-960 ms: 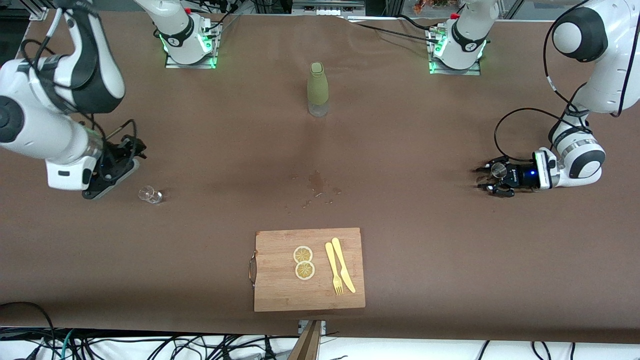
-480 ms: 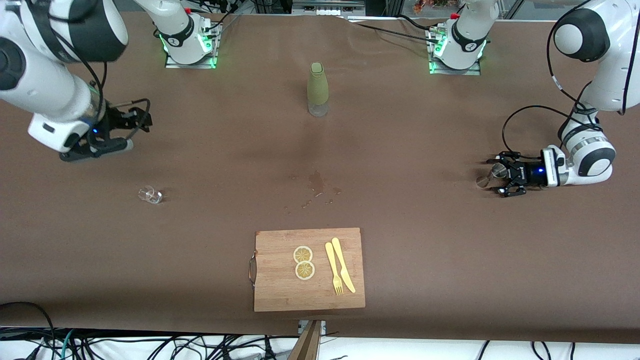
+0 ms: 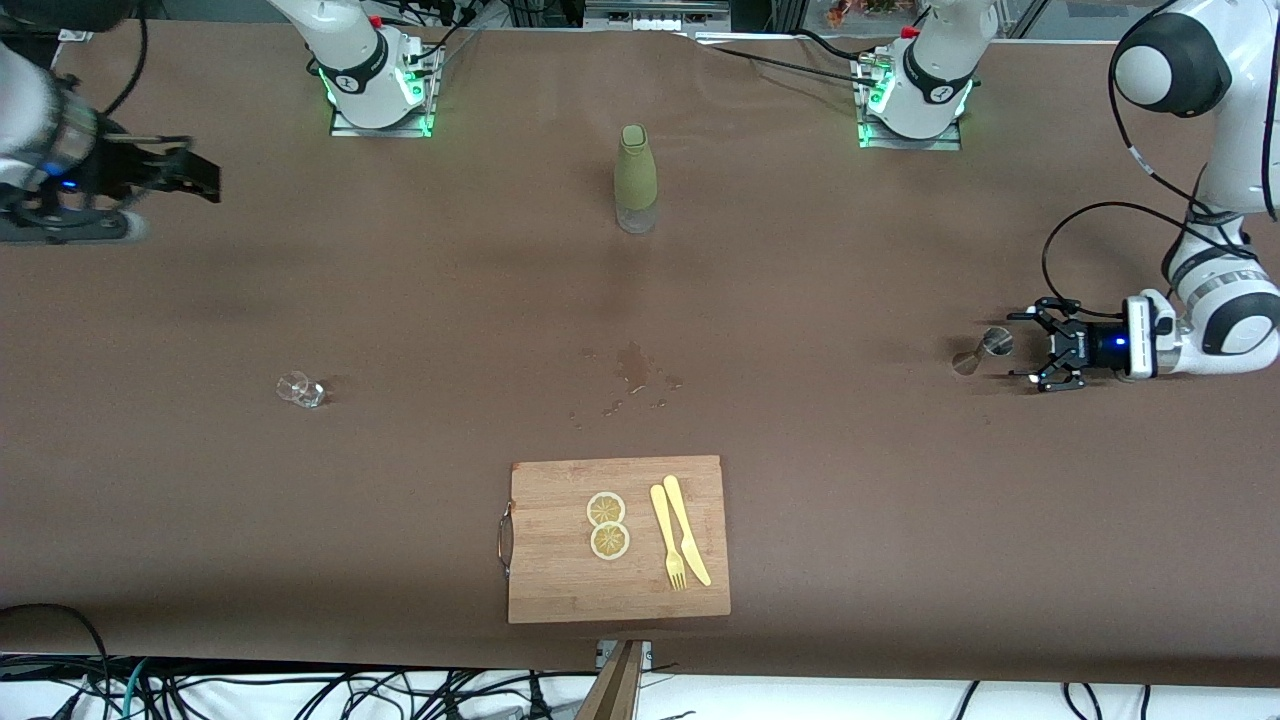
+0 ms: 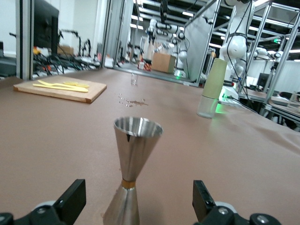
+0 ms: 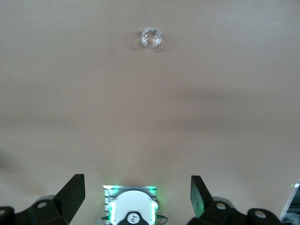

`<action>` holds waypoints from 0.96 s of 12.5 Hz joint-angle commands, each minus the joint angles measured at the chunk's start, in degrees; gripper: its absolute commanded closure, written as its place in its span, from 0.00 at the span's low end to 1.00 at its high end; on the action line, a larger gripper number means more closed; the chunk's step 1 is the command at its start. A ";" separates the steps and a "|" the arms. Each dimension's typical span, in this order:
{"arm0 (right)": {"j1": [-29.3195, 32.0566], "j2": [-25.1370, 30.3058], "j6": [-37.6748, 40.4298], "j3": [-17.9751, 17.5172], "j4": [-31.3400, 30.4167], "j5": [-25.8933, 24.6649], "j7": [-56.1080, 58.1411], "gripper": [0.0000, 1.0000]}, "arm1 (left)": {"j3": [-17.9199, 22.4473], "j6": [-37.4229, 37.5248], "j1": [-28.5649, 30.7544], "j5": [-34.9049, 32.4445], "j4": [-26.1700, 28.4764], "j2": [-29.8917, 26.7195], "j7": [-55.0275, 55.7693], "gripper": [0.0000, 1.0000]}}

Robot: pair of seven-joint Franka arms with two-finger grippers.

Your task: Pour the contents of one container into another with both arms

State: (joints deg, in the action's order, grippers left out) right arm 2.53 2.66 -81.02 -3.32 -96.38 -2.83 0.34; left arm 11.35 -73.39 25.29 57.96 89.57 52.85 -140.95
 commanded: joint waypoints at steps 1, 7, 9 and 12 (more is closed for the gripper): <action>0.28 0.07 -0.26 1.82 1.55 3.80 -1.13 0.00 | 0.08 1.31 -0.68 -5.56 -2.99 -4.75 8.03 0.00; 0.37 -0.02 -9.77 1.91 1.54 2.75 -1.04 0.00 | 0.08 0.97 -7.26 -8.39 -3.45 -14.33 27.18 0.00; 0.11 -0.02 -9.24 3.13 1.55 2.92 -1.13 0.00 | 0.08 -0.78 -9.37 -10.49 -2.13 -17.94 33.87 0.00; -0.07 -0.11 -9.24 3.41 1.63 3.10 -1.13 0.00 | 0.08 -2.81 -13.06 -14.44 -2.04 -22.42 43.97 0.00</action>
State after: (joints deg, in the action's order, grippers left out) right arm 2.85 2.48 -90.56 -0.30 -95.52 -0.12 -0.09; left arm 11.13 -74.07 14.22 46.80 85.01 34.87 -102.17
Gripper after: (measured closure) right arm 0.000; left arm 0.000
